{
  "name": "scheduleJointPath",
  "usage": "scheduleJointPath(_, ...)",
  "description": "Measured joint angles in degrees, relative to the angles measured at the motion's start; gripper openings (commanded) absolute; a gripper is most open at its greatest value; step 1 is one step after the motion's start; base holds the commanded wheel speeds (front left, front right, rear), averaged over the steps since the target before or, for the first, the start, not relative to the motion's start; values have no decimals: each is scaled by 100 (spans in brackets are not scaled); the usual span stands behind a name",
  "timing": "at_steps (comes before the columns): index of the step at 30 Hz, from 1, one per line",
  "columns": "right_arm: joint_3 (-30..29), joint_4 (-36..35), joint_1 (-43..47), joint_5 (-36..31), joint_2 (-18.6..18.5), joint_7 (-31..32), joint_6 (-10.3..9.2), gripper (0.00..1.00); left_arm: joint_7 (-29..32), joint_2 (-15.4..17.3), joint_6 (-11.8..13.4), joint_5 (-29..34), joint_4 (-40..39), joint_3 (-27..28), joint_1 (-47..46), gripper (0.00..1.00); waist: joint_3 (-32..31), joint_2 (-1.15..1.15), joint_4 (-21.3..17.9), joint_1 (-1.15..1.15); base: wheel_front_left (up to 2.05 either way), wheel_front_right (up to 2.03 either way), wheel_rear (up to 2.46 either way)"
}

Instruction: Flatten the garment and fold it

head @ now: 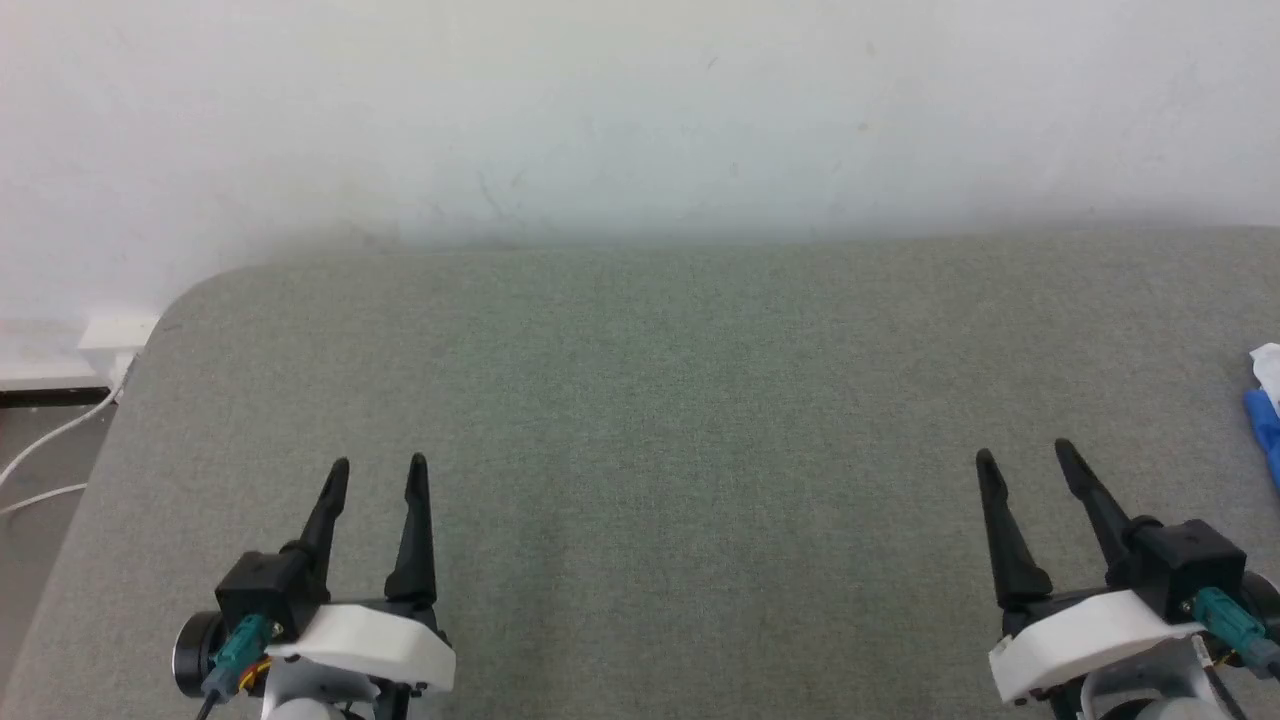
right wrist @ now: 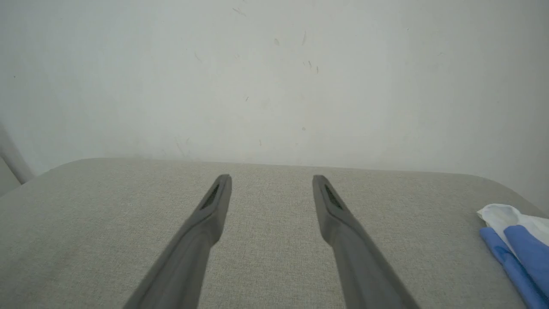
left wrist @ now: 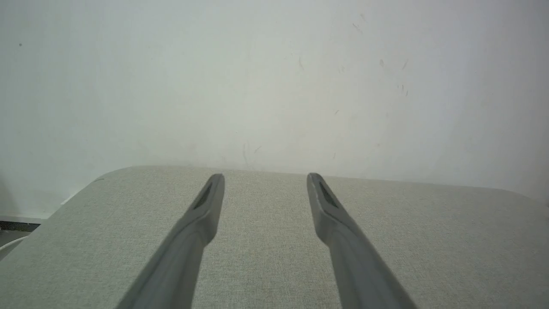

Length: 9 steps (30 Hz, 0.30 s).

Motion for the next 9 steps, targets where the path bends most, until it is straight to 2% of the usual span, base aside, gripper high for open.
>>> scheduleJointPath(9,92,37,149,104,11,-33,0,100,0,-5,43,0,-26,-22,278,100,-81,0,30,0,0,0,0)
